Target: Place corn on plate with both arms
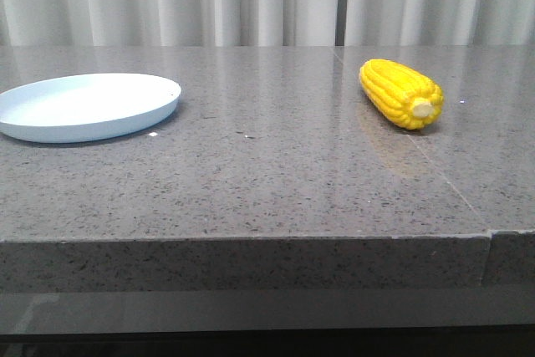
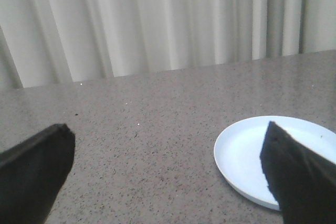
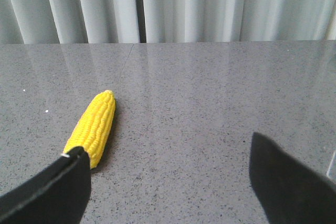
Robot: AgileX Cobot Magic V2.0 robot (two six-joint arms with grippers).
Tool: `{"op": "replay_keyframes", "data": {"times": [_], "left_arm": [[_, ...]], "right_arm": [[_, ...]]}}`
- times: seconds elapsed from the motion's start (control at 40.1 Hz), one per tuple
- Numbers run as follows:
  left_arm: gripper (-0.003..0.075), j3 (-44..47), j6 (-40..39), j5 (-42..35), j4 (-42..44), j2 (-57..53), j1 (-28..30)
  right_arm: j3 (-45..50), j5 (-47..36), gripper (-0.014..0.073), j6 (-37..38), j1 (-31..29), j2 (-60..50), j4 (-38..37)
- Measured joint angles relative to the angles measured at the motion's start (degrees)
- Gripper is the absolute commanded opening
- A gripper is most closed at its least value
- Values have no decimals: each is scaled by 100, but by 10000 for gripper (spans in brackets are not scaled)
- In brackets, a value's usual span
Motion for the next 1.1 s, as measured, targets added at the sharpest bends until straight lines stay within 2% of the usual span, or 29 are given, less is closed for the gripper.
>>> {"op": "replay_keyframes", "data": {"times": [0.199, 0.424, 0.548, 0.673, 0.798, 0.922, 1.097], "left_arm": [[692, -83, 0, -150, -256, 377, 0], [692, -1020, 0, 274, -304, 1939, -310], [692, -1818, 0, 955, -422, 2937, -518], [692, -2758, 0, 2169, -700, 4099, -552], [692, -3501, 0, 3065, -772, 5084, -552], [692, -4001, 0, 3473, -818, 5900, -552], [692, -4375, 0, 3551, -1007, 6787, -552]], "right_arm": [[0, 0, 640, 0, 0, 0, 0], [0, 0, 640, 0, 0, 0, 0], [0, 0, 640, 0, 0, 0, 0], [0, 0, 640, 0, 0, 0, 0], [0, 0, 640, 0, 0, 0, 0], [0, 0, 640, 0, 0, 2, 0], [0, 0, 640, 0, 0, 12, 0]]}}
